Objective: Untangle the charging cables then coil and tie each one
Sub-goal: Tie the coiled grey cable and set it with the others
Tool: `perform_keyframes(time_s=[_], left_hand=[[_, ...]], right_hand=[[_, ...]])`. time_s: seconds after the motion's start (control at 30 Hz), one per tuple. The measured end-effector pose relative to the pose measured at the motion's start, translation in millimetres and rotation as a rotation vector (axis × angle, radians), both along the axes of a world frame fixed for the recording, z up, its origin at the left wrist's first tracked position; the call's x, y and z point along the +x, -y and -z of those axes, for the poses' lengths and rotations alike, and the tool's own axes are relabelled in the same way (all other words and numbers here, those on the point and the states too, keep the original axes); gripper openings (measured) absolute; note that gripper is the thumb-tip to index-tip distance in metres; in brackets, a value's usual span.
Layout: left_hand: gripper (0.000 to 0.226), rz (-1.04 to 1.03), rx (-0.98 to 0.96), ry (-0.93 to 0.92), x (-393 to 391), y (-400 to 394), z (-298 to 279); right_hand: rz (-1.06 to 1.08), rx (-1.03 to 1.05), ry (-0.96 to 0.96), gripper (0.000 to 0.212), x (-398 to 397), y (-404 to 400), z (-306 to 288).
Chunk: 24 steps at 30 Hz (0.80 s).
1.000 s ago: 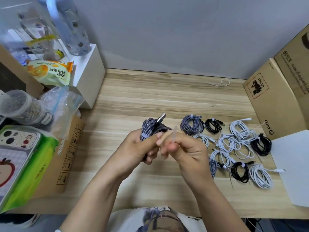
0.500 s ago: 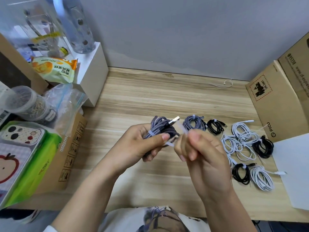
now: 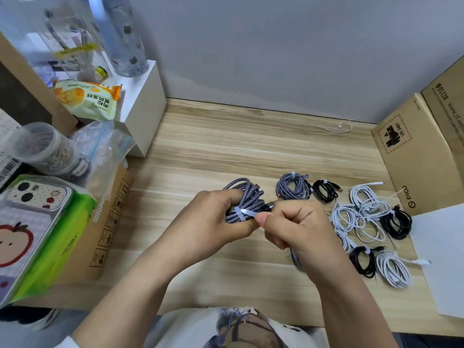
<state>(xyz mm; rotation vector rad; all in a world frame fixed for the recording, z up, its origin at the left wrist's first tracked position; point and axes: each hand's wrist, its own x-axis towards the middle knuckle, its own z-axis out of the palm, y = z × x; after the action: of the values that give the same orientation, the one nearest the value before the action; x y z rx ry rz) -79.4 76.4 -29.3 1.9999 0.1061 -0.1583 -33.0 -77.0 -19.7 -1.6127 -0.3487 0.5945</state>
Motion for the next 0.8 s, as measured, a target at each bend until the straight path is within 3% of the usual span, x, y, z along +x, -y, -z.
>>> perform_keyframes(time_s=[0.4, 0.57, 0.7, 0.8], left_hand=[[0.018, 0.056, -0.051, -0.026, 0.4, -2.4, 5.2], [0.033, 0.062, 0.170, 0.002, -0.7, -3.5, 12.8], [0.027, 0.044, 0.285, -0.013, -2.4, -0.1, 15.5], [0.032, 0.006, 0.341, -0.006, -2.0, 3.7, 23.0]], right_hand=[[-0.078, 0.012, -0.017, 0.032, 2.9, 5.3, 1.5], [-0.167, -0.035, -0.045, 0.034, 6.6, 5.7, 0.2], [-0.202, -0.088, -0.075, 0.030, 6.6, 5.7, 2.3], [-0.181, -0.185, 0.028, 0.033, 4.7, 2.2, 11.3]])
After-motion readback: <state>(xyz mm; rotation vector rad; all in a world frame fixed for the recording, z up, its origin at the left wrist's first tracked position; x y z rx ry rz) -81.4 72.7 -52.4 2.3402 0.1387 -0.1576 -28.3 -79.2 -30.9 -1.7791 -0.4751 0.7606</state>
